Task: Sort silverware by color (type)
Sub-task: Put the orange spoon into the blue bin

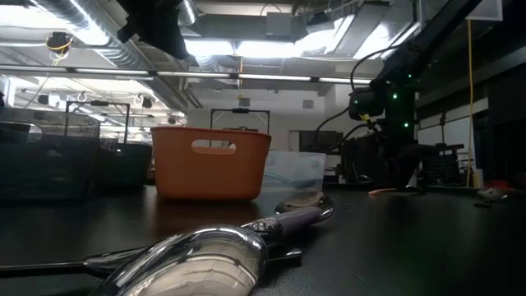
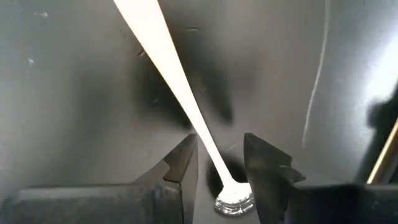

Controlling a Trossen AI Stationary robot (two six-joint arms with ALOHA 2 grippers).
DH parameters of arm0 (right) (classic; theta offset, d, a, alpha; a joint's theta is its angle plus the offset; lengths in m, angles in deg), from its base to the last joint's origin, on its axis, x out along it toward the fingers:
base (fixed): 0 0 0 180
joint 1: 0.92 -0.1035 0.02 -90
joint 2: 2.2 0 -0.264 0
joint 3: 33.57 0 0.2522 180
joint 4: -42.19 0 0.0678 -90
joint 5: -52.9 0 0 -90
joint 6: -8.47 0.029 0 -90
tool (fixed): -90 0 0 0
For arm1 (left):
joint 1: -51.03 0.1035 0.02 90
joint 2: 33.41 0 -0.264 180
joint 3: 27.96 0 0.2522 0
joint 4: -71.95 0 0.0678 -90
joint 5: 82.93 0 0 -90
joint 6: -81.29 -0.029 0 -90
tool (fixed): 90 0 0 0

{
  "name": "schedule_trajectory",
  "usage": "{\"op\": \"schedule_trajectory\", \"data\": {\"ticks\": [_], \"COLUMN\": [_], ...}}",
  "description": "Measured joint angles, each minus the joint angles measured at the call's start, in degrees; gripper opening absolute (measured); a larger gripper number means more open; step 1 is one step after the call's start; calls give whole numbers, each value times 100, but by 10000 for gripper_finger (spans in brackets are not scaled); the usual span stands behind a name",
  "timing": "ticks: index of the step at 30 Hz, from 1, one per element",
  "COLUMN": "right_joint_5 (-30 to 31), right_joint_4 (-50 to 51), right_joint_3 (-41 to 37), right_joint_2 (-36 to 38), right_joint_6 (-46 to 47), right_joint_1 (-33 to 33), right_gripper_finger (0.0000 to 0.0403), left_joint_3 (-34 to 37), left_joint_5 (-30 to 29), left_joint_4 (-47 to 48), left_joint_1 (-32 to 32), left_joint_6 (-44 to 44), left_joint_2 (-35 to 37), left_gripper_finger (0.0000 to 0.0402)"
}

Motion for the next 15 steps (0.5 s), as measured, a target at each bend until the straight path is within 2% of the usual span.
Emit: {"op": "schedule_trajectory", "data": {"ticks": [9,15], "right_joint_5": [258,216], "right_joint_4": [0,24], "right_joint_3": [12,11], "right_joint_2": [-310,-314], "right_joint_6": [-17,-10], "right_joint_1": [-4,-4], "right_gripper_finger": [110,54], "left_joint_3": [-1,0], "left_joint_5": [0,0], "left_joint_4": [0,0], "left_joint_1": [1,1], "left_joint_6": [0,0], "left_joint_2": [1,-1], "left_gripper_finger": [57,57]}}
